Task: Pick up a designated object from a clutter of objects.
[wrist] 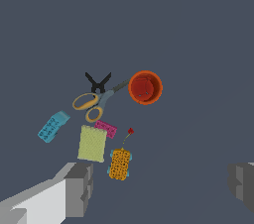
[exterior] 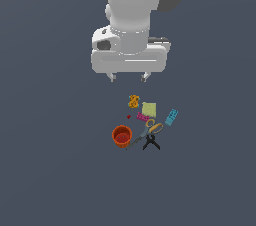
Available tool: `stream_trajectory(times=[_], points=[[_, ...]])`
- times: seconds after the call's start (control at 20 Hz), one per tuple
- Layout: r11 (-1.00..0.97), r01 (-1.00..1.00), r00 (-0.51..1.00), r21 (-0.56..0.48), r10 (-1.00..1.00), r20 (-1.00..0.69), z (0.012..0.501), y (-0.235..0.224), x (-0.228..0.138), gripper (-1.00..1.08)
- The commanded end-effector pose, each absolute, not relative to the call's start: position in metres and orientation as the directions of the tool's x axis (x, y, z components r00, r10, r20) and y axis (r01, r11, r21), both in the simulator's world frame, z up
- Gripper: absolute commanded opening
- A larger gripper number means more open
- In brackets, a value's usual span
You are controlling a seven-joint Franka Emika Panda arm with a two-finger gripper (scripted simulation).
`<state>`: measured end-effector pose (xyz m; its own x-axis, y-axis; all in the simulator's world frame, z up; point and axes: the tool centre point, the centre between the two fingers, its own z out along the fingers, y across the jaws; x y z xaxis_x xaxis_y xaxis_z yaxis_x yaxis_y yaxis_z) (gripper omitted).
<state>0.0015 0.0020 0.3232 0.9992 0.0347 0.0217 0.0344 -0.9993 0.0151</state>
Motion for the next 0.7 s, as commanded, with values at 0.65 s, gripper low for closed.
stream_trajectory(times=[0.65], points=[[-0.999, -0.039, 0.999, 0.017, -0.039, 0.015, 0.209, 0.052, -0.012, 1.0]])
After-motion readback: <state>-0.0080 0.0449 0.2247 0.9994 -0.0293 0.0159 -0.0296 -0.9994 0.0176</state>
